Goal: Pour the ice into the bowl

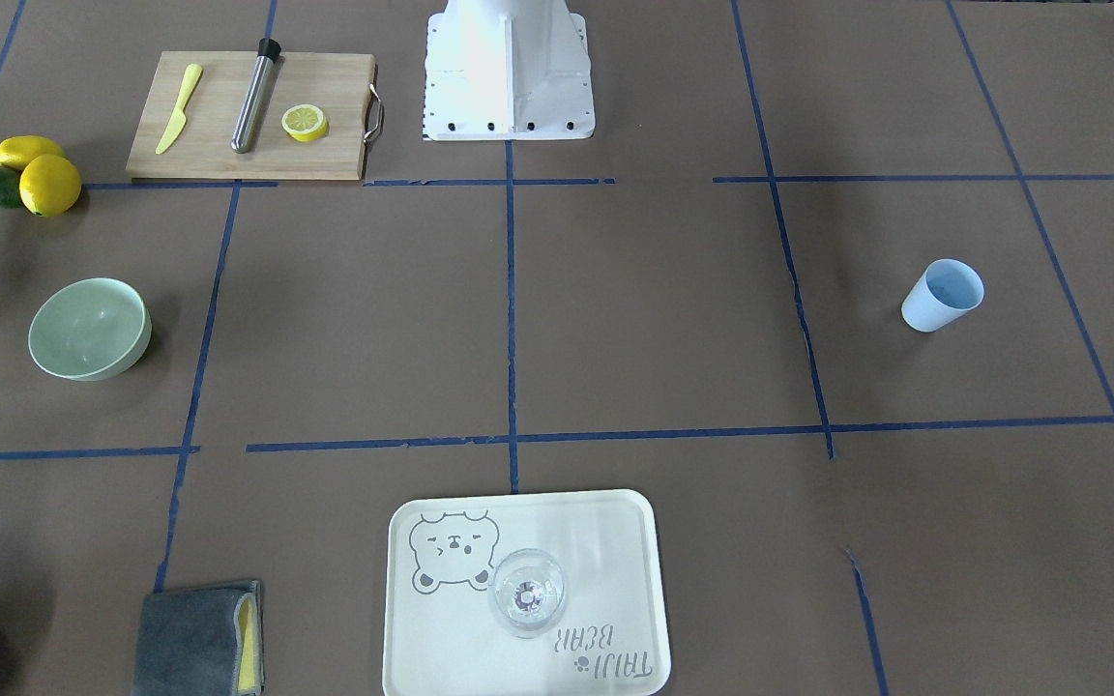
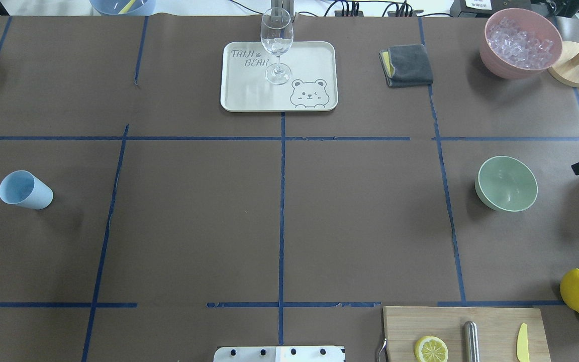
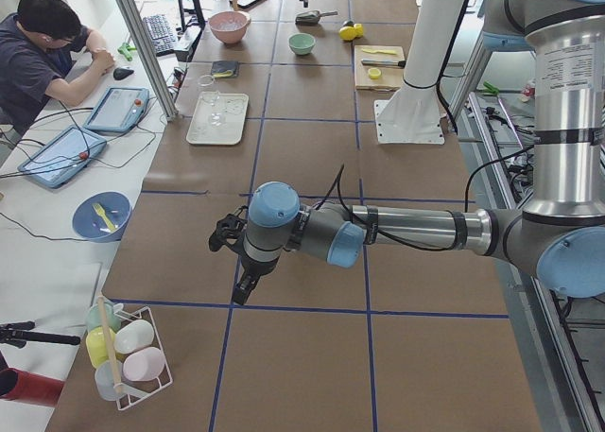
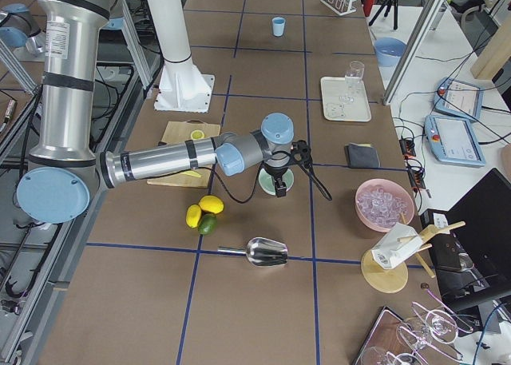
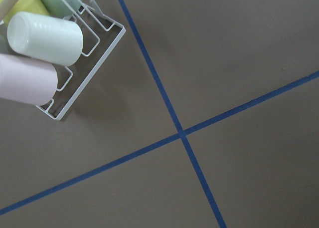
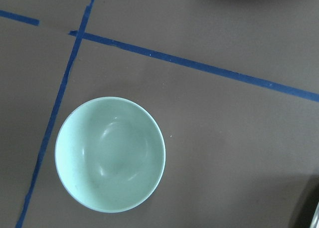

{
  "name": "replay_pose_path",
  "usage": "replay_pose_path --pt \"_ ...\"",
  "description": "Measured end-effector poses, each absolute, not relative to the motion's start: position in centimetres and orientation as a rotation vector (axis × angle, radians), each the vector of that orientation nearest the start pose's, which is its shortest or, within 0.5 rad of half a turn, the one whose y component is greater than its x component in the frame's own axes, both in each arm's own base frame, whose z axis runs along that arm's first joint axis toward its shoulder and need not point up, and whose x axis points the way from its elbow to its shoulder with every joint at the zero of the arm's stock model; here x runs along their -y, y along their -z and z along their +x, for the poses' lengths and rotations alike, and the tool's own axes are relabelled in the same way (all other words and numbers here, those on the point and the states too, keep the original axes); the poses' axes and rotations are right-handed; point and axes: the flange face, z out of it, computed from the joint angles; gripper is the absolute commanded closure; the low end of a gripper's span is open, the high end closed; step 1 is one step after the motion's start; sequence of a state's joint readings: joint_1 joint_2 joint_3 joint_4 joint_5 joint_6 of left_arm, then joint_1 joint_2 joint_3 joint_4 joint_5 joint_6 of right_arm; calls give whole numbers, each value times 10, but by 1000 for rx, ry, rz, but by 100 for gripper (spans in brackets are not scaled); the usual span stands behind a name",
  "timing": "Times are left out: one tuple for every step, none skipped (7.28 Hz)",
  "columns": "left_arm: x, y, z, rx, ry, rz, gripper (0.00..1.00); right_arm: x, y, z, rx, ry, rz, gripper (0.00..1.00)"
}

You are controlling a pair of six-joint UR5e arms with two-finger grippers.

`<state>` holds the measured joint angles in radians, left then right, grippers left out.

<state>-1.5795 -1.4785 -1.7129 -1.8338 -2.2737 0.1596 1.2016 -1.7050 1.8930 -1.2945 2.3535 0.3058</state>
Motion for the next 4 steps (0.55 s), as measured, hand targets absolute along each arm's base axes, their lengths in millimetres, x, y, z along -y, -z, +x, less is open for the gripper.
replay_pose_path --pt "470 -606 -74 -672 -248 345 0 439 -530 -132 834 219 145 11" --pt "468 -604 -74 -673 -247 345 0 438 -535 -154 803 193 129 15" --pt "466 -600 -75 -672 -247 350 0 442 -543 -168 785 180 122 22" --pt "465 -596 -76 -671 -248 358 0 450 -552 -179 778 172 117 28"
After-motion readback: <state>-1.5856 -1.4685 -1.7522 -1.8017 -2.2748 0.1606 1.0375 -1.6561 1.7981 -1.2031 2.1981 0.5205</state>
